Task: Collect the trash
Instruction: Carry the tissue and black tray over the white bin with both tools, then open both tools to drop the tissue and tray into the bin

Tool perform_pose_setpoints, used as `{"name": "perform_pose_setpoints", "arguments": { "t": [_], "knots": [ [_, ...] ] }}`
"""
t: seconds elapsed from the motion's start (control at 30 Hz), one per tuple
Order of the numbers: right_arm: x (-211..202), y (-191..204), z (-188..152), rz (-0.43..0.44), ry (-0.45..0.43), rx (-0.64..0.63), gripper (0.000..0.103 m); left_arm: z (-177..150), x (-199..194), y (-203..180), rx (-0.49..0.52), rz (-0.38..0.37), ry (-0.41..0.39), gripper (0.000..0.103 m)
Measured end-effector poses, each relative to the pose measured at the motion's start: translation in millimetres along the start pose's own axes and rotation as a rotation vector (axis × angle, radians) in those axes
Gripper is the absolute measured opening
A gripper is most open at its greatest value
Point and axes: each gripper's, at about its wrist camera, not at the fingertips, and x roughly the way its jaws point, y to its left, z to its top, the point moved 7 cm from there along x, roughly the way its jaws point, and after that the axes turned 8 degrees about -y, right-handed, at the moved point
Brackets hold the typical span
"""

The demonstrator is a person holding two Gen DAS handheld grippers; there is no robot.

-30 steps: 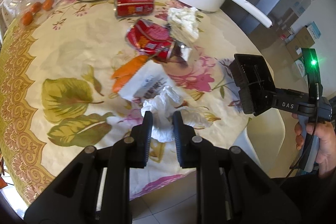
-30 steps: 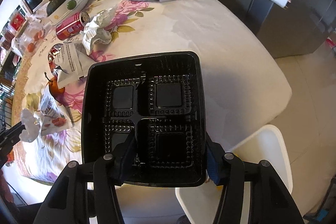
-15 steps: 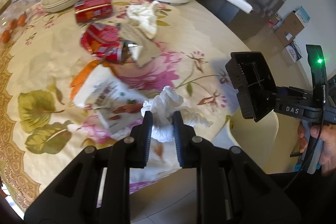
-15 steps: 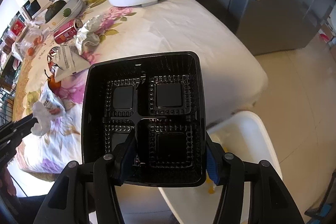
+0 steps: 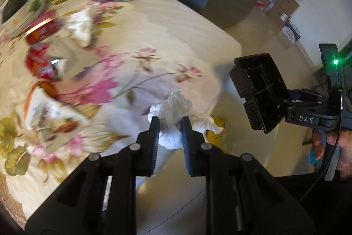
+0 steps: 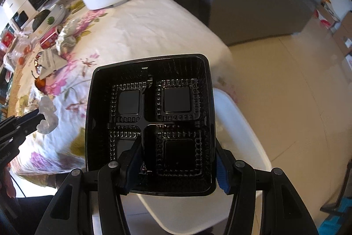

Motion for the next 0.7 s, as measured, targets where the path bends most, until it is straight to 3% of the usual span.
{"name": "perform_pose_setpoints", "arguments": {
  "t": [0.53, 0.57, 0.7],
  "knots": [
    [1.6, -90.9, -60.5, -0.09, 0.068, 0.101, 0.059, -20.5, 66.5, -101.3, 0.203, -0.13, 0.05, 0.023],
    [2.0, -94.4, -63.0, -0.096, 0.073, 0.105, 0.059, -21.3, 68.1, -103.3, 0.202, -0.135, 0.047, 0.026],
    [2.9, -102.7, -69.5, -0.106, 0.085, 0.123, 0.059, -16.7, 68.3, -106.8, 0.211, -0.124, 0.021, 0.061]
  ]
}}
